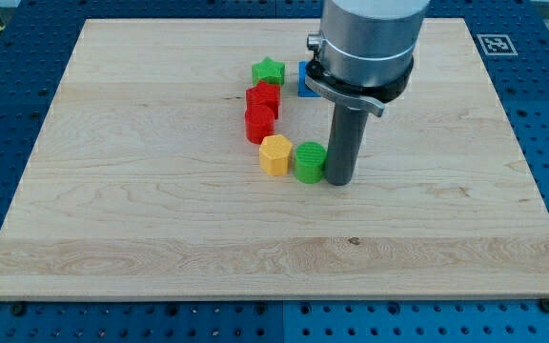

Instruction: Point your arm at blue triangle

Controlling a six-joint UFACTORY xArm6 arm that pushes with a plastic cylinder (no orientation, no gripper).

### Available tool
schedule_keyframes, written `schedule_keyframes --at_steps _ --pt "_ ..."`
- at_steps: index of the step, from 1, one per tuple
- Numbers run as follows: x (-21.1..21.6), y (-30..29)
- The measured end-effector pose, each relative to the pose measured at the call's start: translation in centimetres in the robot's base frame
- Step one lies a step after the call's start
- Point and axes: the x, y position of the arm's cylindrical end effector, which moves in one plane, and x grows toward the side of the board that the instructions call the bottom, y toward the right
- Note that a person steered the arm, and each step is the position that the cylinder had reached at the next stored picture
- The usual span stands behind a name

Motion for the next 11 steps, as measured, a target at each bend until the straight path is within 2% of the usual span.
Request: schedule_keyframes --at_steps 1,2,3,4,6,8,11 --pt "-0.1 -0.1" --pt "0.4 4.8" --pt "0.2 12.8" --pt "-2.2 15.6" --pt "-11.2 14.6" --pt "-11.2 10.3" --pt "-16.8 8.1"
